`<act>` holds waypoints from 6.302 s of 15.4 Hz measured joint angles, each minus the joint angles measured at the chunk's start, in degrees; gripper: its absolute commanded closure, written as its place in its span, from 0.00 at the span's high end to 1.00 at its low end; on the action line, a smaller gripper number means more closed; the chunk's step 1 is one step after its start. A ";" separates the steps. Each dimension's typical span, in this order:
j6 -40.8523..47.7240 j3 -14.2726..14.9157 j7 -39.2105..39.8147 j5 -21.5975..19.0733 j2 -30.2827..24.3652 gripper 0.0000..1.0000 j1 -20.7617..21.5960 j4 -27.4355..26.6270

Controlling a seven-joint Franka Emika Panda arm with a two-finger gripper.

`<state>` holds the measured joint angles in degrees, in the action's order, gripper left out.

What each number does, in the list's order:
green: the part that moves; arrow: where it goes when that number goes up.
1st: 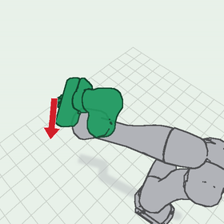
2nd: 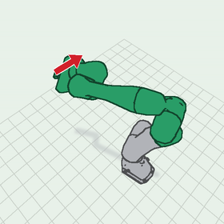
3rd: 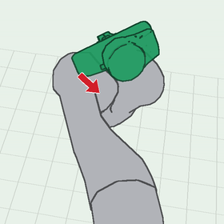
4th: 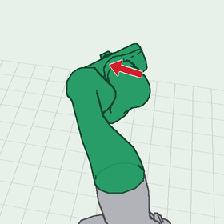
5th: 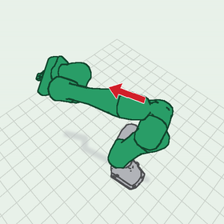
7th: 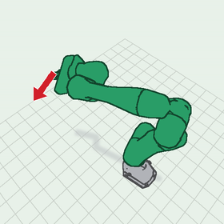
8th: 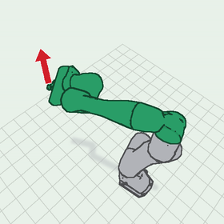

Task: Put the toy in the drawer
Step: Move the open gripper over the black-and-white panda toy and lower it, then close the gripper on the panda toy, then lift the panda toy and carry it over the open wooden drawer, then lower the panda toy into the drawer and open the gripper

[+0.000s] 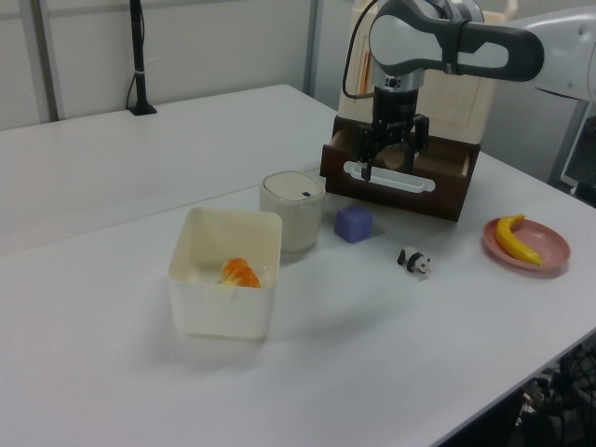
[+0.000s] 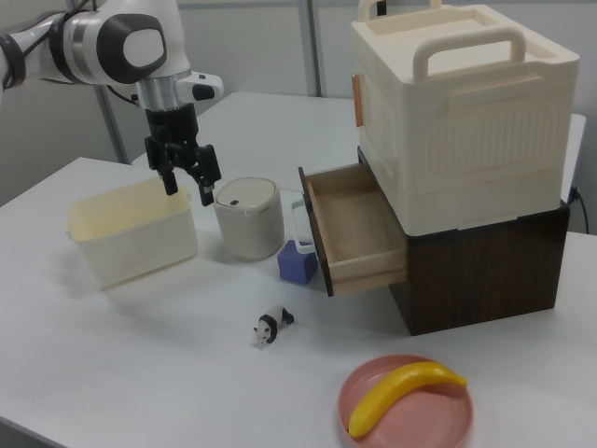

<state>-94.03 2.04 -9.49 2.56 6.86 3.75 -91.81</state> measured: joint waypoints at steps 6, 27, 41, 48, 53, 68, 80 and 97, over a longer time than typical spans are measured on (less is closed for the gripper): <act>0.00 0.14 2.74 0.00 0.00 1.00 -1.09 -0.03; -11.75 6.56 16.93 9.47 1.25 0.98 -2.84 -16.55; -24.87 7.80 11.32 9.71 6.77 0.93 -2.40 -20.30; -24.94 7.80 11.28 9.71 8.60 0.40 -2.24 -20.31; -26.23 7.80 11.28 9.88 9.94 0.00 -2.08 -20.10; -2.14 6.75 16.76 -6.46 4.57 0.00 0.77 0.72; -31.44 13.85 10.47 -9.25 8.82 0.00 -2.81 1.68; -35.06 16.09 9.75 -9.17 11.52 1.00 -3.89 0.24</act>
<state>-129.09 18.13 0.25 -6.61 18.38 -0.15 -91.56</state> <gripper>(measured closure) 0.000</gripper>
